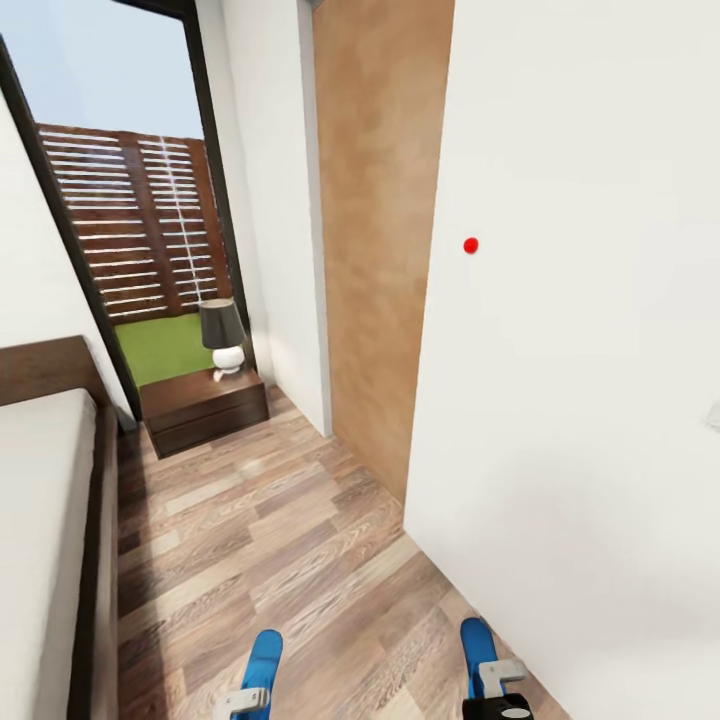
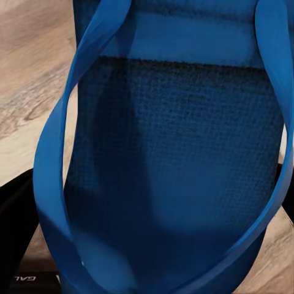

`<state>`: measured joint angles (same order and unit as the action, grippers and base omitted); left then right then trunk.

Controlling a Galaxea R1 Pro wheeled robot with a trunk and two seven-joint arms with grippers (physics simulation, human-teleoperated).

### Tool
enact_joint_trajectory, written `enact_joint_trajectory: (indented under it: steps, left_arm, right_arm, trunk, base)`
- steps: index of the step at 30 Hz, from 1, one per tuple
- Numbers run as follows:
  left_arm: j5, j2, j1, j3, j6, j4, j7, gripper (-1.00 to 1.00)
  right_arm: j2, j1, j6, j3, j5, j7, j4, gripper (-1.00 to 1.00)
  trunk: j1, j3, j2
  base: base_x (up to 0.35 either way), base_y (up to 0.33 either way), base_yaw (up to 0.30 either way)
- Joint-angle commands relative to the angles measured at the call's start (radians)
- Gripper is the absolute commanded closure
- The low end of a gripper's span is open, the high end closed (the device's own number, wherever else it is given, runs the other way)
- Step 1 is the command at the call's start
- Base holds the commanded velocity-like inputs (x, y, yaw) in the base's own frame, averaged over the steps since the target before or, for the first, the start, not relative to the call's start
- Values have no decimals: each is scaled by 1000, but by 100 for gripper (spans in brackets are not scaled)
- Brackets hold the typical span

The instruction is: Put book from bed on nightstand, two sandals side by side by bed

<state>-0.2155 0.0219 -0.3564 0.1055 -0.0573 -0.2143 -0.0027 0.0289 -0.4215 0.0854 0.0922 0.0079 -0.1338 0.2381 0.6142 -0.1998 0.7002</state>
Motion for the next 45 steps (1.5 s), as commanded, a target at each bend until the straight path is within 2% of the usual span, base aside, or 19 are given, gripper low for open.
enact_joint_trajectory:
  steps: [1,21,45]
  left_arm:
    - [-8,0,-1,10,-5,1,7,100]
    - [-7,0,-1,10,-16,1,7,100]
    - [-7,0,-1,10,-25,1,7,100]
  right_arm:
    - [0,0,8,9,1,-6,2,100]
    - [2,0,8,9,2,-6,3,100]
    - [1,0,8,9,3,-6,3,100]
  trunk:
    - [1,-1,1]
    - [1,-1,1]
    - [1,-1,1]
  base:
    - [327,-74,29]
    - [327,-84,27]
    - [312,-43,255]
